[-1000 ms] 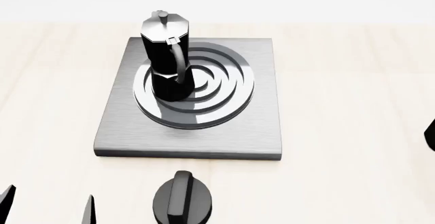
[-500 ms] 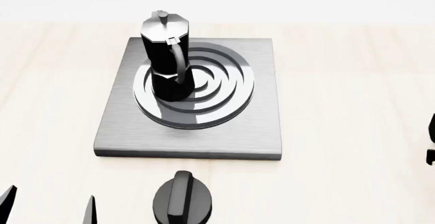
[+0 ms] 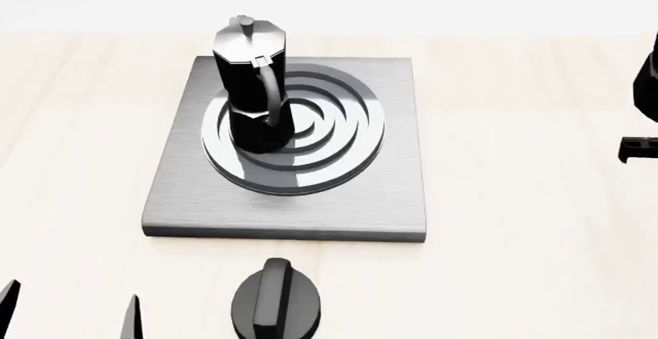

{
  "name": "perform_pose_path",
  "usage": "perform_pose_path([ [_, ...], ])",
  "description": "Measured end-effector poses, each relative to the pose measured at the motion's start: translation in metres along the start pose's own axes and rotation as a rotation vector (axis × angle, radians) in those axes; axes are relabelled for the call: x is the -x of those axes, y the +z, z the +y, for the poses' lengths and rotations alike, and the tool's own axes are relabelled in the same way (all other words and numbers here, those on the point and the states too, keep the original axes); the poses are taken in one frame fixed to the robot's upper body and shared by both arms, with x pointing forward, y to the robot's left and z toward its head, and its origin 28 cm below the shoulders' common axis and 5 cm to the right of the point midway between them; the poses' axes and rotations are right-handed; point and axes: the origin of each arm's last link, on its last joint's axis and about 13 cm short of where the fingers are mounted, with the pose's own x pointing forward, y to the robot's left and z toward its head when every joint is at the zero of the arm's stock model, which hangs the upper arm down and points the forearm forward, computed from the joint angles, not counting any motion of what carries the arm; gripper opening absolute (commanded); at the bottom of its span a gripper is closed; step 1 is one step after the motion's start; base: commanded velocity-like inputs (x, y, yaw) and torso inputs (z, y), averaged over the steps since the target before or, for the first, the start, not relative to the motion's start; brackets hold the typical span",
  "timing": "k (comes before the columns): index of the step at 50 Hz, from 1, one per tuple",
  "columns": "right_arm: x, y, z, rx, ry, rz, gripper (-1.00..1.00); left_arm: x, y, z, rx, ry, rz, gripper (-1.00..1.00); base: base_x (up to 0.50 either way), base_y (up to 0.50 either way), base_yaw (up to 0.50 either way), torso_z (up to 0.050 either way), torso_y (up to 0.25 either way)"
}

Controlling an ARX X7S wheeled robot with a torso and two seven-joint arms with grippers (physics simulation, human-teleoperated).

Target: Put both moka pots on the stove.

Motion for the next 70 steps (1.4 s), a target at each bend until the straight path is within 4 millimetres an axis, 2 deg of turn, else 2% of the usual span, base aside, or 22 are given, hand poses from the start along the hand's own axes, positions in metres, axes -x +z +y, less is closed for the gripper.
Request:
perform_pose_path([
  [13, -0.011, 0.012, 0.026, 0.025, 0.105, -0.03, -1.0, 0.0, 0.0, 0.001, -0.001, 0.004, -0.001, 1.0, 0.0, 0.0, 0.0, 0.0, 0.0],
  [23, -0.028, 0.021, 0.049, 0.045, 0.18, -0.047, -1.0, 0.0, 0.0, 0.001, 0.0, 0.004, 0.0, 1.0, 0.0, 0.0, 0.0, 0.0, 0.002],
  [33, -0.041, 0.039, 0.082, 0.058, 0.273, -0.062, -1.0, 0.0, 0.0, 0.0, 0.002, 0.002, 0.0, 1.0, 0.0, 0.0, 0.0, 0.0, 0.001],
  [44, -0.047, 0.053, 0.115, 0.059, 0.401, -0.064, -1.0, 0.0, 0.0, 0.002, 0.004, 0.007, -0.001, 1.0, 0.0, 0.0, 0.0, 0.0, 0.001],
  [70, -0.046, 0.05, 0.162, 0.011, 0.556, -0.045, -1.0, 0.0, 0.0, 0.003, 0.006, 0.015, -0.004, 1.0, 0.0, 0.0, 0.0, 0.0, 0.001],
])
